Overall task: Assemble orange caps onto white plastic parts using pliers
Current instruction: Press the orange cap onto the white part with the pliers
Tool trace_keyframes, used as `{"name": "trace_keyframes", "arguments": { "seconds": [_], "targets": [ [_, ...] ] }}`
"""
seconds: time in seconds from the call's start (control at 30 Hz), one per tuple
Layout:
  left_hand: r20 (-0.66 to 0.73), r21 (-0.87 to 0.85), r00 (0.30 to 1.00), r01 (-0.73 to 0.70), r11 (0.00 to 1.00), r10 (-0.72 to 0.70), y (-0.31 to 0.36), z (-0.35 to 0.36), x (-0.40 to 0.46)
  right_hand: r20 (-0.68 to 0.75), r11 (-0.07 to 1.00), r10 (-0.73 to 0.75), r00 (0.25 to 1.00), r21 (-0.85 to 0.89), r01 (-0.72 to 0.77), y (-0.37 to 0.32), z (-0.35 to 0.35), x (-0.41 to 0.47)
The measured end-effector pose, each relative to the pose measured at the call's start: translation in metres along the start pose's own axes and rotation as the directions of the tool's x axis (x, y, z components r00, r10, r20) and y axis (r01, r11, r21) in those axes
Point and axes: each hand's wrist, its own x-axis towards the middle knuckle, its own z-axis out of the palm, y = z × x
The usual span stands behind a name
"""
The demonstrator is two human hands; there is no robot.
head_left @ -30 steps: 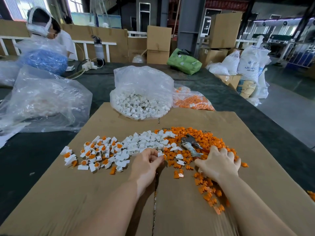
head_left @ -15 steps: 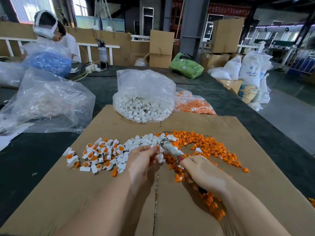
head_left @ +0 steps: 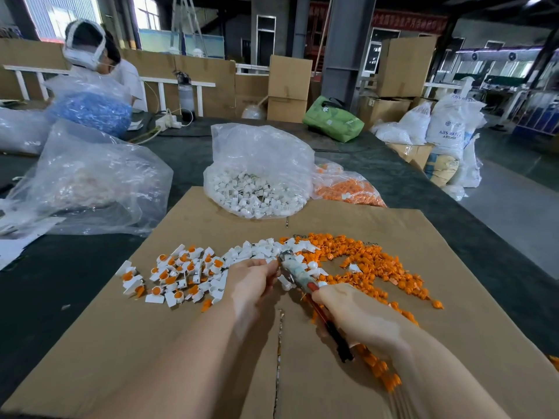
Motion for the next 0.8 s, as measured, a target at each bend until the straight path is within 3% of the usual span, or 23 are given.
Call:
{"name": "trace_keyframes", "arguments": {
  "seconds": [0.1,0.27,0.4,0.57,0.8],
  "targets": [
    [0.006,-0.015,1.0,0.019,1.0,-0.019,0.001,0.0,0.0,0.004,1.0,-0.02,1.0,0.0,0.02,0.001,0.001,-0.001],
    [0.011,-0.063,0.999,0.05,0.997,-0.049,0.0,0.0,-0.003,-0.074,0.97,-0.109,0.991,-0.226,0.09,0.003,0.006,0.001],
    [0.024,-0.092,0.998,0.068,0.993,-0.066,0.0,0.002,-0.006,-0.1,0.957,-0.119,0.988,-0.275,0.088,0.004,0.006,0.001],
    [0.021,-0.104,0.998,0.059,0.993,-0.057,0.002,0.003,-0.01,-0.068,0.993,-0.054,0.996,-0.107,0.046,0.005,0.002,0.003],
    [0.002,-0.082,1.0,0.019,0.996,-0.019,0.002,0.006,-0.013,-0.042,0.998,-0.008,0.999,-0.057,0.005,0.007,-0.002,0.004]
  ]
}}
